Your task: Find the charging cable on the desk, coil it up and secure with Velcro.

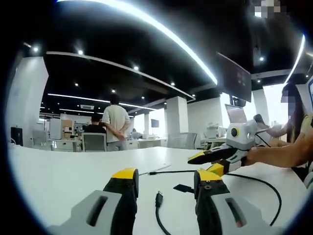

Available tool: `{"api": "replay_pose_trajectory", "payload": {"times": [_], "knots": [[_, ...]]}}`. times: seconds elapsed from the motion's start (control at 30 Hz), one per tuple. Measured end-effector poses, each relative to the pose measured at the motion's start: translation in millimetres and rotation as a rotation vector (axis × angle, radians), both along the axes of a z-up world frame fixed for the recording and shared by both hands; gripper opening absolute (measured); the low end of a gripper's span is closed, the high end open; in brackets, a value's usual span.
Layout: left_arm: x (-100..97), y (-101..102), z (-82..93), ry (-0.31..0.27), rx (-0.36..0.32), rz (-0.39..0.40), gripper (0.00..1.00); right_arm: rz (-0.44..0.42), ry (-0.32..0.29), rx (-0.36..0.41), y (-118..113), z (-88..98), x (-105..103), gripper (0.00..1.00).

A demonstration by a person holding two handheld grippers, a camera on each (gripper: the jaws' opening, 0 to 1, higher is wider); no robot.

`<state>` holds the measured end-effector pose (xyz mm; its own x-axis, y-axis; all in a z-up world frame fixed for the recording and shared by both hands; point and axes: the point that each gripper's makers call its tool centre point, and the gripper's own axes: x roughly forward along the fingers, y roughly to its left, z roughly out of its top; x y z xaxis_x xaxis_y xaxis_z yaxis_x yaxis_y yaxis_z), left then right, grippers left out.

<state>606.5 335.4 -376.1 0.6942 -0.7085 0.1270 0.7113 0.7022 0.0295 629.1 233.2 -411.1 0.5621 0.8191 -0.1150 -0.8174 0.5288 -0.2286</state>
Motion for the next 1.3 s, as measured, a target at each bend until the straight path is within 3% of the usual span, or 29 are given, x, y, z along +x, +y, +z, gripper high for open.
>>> {"api": "replay_pose_trajectory", "payload": {"times": [1.3], "knots": [[3.4, 5, 2.7, 0.008, -0.032, 0.006, 0.49, 0.094, 0.077, -0.128, 41, -31.2, 31, 0.41]]}}
